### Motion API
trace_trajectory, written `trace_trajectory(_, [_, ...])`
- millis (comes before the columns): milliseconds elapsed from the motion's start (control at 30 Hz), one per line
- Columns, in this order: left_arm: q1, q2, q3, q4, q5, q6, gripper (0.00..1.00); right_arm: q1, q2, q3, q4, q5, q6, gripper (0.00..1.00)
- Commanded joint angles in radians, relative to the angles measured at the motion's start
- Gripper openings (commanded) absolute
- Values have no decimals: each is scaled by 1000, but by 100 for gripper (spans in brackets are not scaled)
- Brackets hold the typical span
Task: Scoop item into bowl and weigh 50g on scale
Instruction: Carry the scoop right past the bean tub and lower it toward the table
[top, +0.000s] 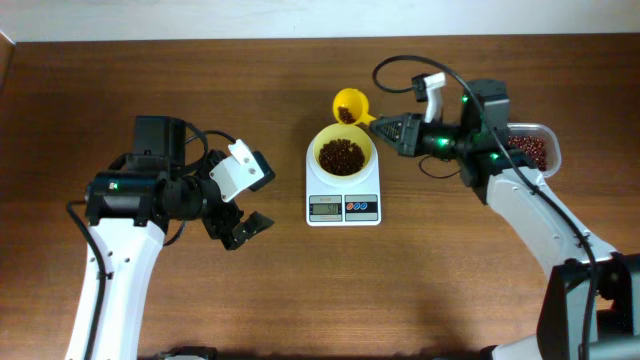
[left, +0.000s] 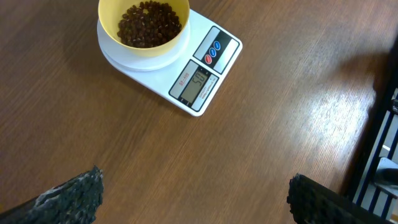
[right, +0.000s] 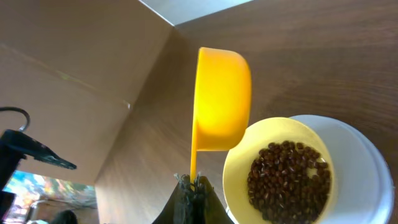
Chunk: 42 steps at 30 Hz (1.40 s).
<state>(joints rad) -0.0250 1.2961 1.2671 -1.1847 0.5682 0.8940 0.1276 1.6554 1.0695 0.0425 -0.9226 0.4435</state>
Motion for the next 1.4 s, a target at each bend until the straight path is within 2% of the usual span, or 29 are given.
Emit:
trace_trajectory(0, [2,0,7,2,3,-10,99,-88,6,2,3,-89,22,4])
trace_trajectory(67, [2,0,7,2,3,-10,99,-171,6,2,-6,-122,15,4])
trace_trajectory(167, [2,0,7,2,3,-10,99,-253,6,2,-65,-121,-128,4])
trace_trajectory(200, [2,0,7,2,3,-10,99,-321,5,2,-112,-121,-152,4])
trace_trajectory(300, [2,0,7,2,3,-10,99,-407,-2,2,-182,-120,-188,4])
trace_trajectory(400, [2,0,7,2,3,-10,99,-509,-17,2,-352,4,-400,4])
trace_trajectory(600, [2,0,7,2,3,-10,99,-661,-85,2,-460,21,-490,4])
trace_trajectory(633, [2,0,7,2,3,-10,99,-681,-104,2,-467,57,-519,4])
trace_trajectory(667, [2,0,7,2,3,-10,99,-698,-135,2,-486,174,-556,4])
trace_trajectory(767, [2,0,7,2,3,-10,99,-686,-192,2,-545,354,-656,4])
trace_trajectory(900, [2,0,7,2,3,-10,99,-633,-242,2,-545,554,-657,4])
trace_trajectory(1167, [2,0,7,2,3,-10,99,-370,-286,2,-549,1080,-747,4])
trace_trajectory(1300, [2,0,7,2,3,-10,99,-315,-365,3,-552,1096,-753,4])
trace_trajectory(1367, [2,0,7,2,3,-10,99,-315,-449,16,-575,1090,-697,4])
